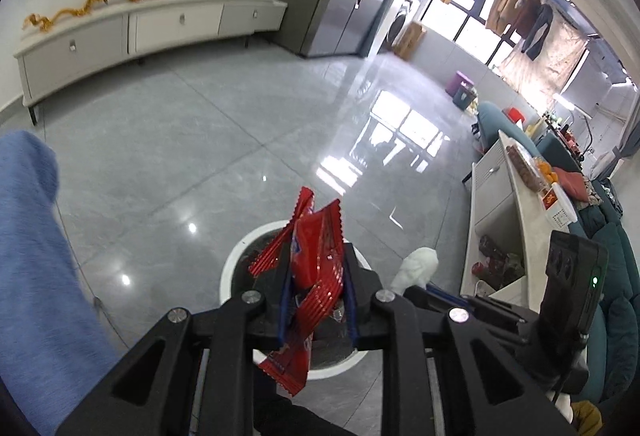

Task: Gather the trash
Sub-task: 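Carry both items over the trash bin and open both grippers to drop them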

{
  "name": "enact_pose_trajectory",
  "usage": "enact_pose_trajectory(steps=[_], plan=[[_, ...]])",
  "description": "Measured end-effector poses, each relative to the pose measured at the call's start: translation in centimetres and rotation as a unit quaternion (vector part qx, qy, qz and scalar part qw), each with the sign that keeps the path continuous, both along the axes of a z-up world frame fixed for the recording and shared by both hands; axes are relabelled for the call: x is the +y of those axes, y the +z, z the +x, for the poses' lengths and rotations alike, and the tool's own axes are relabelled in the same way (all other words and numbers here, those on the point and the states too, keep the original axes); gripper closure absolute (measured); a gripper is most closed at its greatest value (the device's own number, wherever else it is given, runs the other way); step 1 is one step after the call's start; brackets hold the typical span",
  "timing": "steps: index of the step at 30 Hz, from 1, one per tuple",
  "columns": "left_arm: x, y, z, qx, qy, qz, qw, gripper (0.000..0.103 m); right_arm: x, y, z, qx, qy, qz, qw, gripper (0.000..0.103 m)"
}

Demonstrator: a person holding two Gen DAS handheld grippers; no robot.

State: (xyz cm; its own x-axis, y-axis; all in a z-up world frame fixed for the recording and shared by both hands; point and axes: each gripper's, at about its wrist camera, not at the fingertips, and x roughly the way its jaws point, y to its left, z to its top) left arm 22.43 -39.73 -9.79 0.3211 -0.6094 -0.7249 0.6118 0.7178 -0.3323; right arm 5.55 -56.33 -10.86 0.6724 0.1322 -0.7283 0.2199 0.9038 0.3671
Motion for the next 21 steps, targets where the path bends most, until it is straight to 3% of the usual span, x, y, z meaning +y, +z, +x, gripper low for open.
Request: enact_pose_trajectory(steps=[2, 5, 8, 13, 21], plan=[[-1.1, -1.5, 0.8, 0.01, 0.002, 0.004, 0.9999, 0.062, -0.2, -0.9, 0.7, 0.009, -0.003, 0.003, 1.0, 0.09], [-2.1, -3.2, 1.8, 0.027, -0.001, 0.001, 0.9996, 0.052, -0.6, -2.1, 1.4, 0.022, -0.006, 0.006, 1.0, 0.089], [-2.2, -4.5, 2.4, 0.044, -0.006, 0.001, 0.999, 0.051, -1.0, -3.0, 1.7, 0.033, -0.016, 0.0, 0.999, 0.078], [-2.3, -4.6, 2.2, 0.046, -0.011, -0.006, 0.9988, 0.051, -1.0, -3.4, 1.5, 0.041, -0.02, -0.003, 0.999, 0.071], [0.9, -0.6, 0.6, 0.017, 0.011, -0.016, 0.9997, 0.051, -0.3, -0.2, -0.2, 0.017, -0.029, -0.021, 0.999, 0.062]])
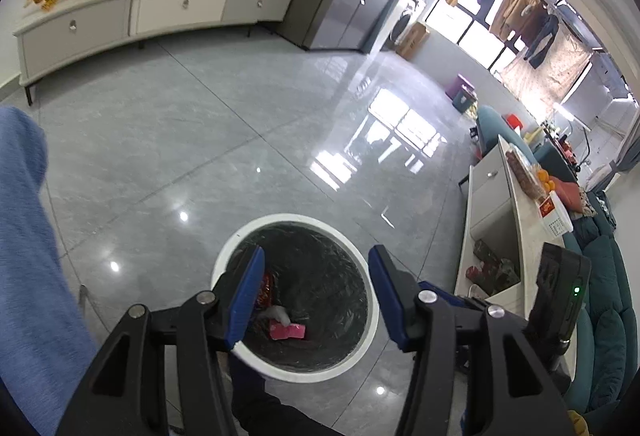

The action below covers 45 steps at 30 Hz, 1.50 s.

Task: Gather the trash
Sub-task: 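Carry both items over the trash bin and open both grippers to drop them, then move both tools back over the wrapper pile on the rug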

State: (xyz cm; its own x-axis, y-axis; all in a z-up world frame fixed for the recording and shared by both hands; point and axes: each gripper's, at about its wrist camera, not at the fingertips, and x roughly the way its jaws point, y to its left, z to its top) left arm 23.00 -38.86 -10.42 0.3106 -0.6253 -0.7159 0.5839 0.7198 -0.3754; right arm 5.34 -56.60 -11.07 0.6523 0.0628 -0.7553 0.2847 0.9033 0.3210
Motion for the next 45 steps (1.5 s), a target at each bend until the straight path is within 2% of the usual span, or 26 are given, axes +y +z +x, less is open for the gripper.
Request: enact_pose_trajectory(steps=[3, 7, 14, 24, 29, 34, 38, 41, 45], plan=[[2.0, 2.4, -0.9, -0.016, 0.016, -0.006, 0.9997, 0.051, 0.6, 2.7, -1.5, -0.018, 0.0, -0.019, 1.0, 0.062], [5.1, 5.7, -2.4, -0.035, 0.039, -0.025, 0.9983, 0.045, 1.7, 6.3, -3.5, -0.043, -0.002, -0.037, 0.998, 0.062], [10.9, 10.3, -5.4, -0.069, 0.067, -0.045, 0.9944, 0.045, 4.8, 11.8, -6.6, -0.082, 0.003, -0.063, 0.995, 0.062], [22.6, 15.8, -10.0, -0.132, 0.109, -0.063, 0.9832, 0.045, 10.8, 18.8, -10.6, -0.135, 0.017, -0.086, 0.987, 0.062], [29.0, 17.8, -11.9, -0.163, 0.13, -0.057, 0.9763, 0.045, 14.2, 21.7, -12.6, -0.166, 0.027, -0.093, 0.981, 0.062], [35.2, 18.8, -13.5, -0.183, 0.162, -0.061, 0.9679, 0.045, 18.4, 23.8, -13.0, -0.188, 0.058, -0.102, 0.975, 0.062], [40.4, 18.5, -14.1, -0.191, 0.193, -0.049, 0.9611, 0.045, 21.2, 24.5, -12.6, -0.2, 0.085, -0.103, 0.971, 0.062], [44.1, 17.6, -14.3, -0.191, 0.215, -0.034, 0.9571, 0.045, 23.4, 24.1, -11.4, -0.203, 0.109, -0.095, 0.968, 0.062], [49.1, 14.6, -14.3, -0.173, 0.242, -0.015, 0.9547, 0.045, 26.2, 22.4, -9.0, -0.191, 0.142, -0.083, 0.968, 0.062]])
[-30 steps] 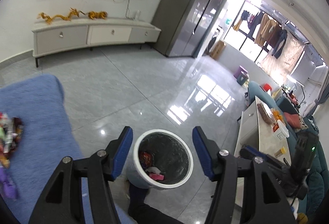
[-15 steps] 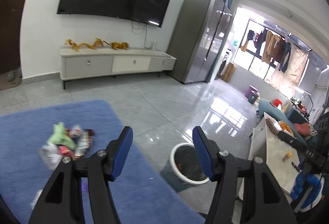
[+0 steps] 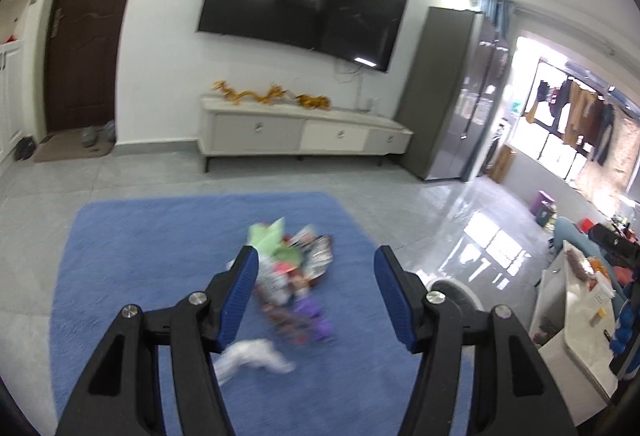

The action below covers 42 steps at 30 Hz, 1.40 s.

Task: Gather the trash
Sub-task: 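Move both tools back over the wrapper pile on the rug, then grasp the clear plastic bag with the left gripper while the right gripper grasps the purple wrapper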

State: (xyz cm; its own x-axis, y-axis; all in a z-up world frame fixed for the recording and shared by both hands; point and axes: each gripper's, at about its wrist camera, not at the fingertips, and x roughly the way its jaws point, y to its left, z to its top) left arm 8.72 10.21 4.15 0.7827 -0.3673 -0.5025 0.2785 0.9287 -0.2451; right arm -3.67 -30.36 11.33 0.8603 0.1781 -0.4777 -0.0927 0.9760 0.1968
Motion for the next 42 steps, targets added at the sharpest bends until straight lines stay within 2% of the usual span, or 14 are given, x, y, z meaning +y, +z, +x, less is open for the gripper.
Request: enact_pose_trajectory(steps=[3, 10, 15, 28, 30, 32, 35, 38, 42], plan=[[2.1, -3.0, 0.5, 0.025, 0.006, 0.008, 0.9996, 0.045, 2.1, -2.0, 2.4, 0.023, 0.022, 0.005, 0.999, 0.062], [3.1, -10.5, 1.8, 0.086, -0.002, 0.036, 0.9956, 0.045, 6.9, -6.9, 6.2, 0.083, 0.07, 0.014, 0.994, 0.062], [2.4, -13.3, 3.3, 0.116, -0.004, 0.037, 0.9925, 0.045, 9.7, -10.4, 8.6, 0.122, 0.1, 0.011, 0.987, 0.062], [0.0, -17.9, 6.9, 0.153, -0.038, 0.06, 0.9857, 0.046, 15.7, -17.8, 15.0, 0.194, 0.171, 0.009, 0.966, 0.062], [0.2, -18.0, 7.0, 0.149, -0.038, 0.053, 0.9866, 0.051, 16.4, -18.7, 15.6, 0.203, 0.18, 0.009, 0.963, 0.062], [0.8, -18.0, 7.2, 0.149, -0.038, 0.038, 0.9873, 0.065, 17.0, -19.6, 16.3, 0.21, 0.188, 0.01, 0.96, 0.062], [1.8, -18.1, 7.4, 0.154, -0.035, 0.004, 0.9875, 0.075, 18.1, -20.8, 17.0, 0.22, 0.202, 0.01, 0.954, 0.062], [2.1, -18.1, 7.3, 0.154, -0.032, -0.006, 0.9876, 0.077, 18.9, -21.6, 17.4, 0.228, 0.213, 0.011, 0.95, 0.062], [1.9, -18.0, 7.2, 0.15, -0.032, 0.0, 0.9882, 0.078, 19.4, -22.6, 18.1, 0.238, 0.216, 0.01, 0.947, 0.062]])
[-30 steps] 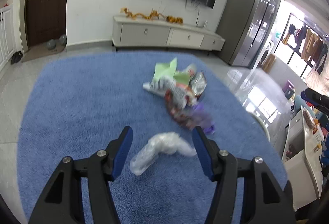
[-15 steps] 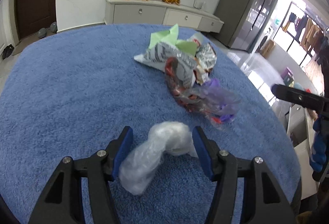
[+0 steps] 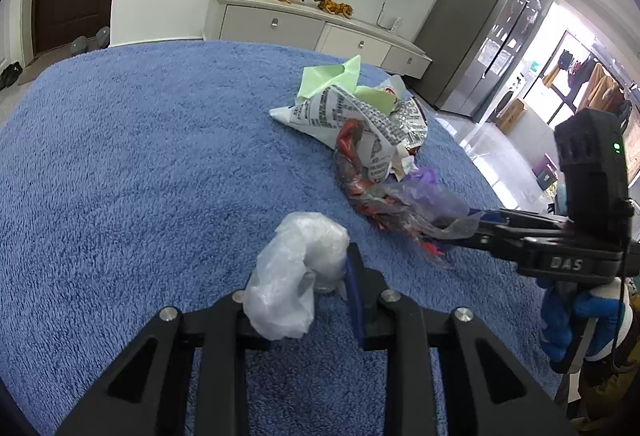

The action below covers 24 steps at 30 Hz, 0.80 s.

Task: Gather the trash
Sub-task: 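Grasp the clear plastic bag with the left gripper while the right gripper grasps the purple wrapper, then carry both items over the trash bin and open both grippers to drop them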

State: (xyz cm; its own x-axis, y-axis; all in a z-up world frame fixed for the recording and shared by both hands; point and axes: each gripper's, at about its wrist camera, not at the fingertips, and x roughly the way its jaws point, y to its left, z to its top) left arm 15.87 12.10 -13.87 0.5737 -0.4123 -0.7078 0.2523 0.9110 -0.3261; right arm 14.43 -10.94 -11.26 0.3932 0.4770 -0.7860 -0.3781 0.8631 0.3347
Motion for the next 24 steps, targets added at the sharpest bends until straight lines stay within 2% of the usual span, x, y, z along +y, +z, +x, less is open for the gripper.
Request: enact_pose_trajectory(steps=[2, 9, 13, 17, 24], plan=[[0.0, 0.0, -0.1, -0.001, 0.001, 0.002, 1.0, 0.078, -0.1, -0.3, 0.1, 0.001, -0.003, 0.0, 1.0, 0.072], [-0.7, 0.8, -0.9, -0.019, 0.006, 0.028, 0.9994, 0.08, -1.7, 0.7, -1.2, -0.006, -0.006, 0.004, 1.0, 0.076], [-0.6, 1.7, -1.8, -0.022, 0.016, 0.016, 0.9995, 0.08, -3.5, 2.4, -3.3, -0.022, -0.02, 0.008, 1.0, 0.076], [-0.8, 3.7, -3.4, -0.038, 0.019, 0.017, 0.9989, 0.08, -5.4, 4.8, -5.7, -0.047, -0.037, 0.014, 0.998, 0.076], [-1.7, 9.5, -6.5, -0.092, 0.01, 0.012, 0.9956, 0.08, -8.3, 9.2, -10.1, -0.099, -0.062, 0.026, 0.993, 0.076]])
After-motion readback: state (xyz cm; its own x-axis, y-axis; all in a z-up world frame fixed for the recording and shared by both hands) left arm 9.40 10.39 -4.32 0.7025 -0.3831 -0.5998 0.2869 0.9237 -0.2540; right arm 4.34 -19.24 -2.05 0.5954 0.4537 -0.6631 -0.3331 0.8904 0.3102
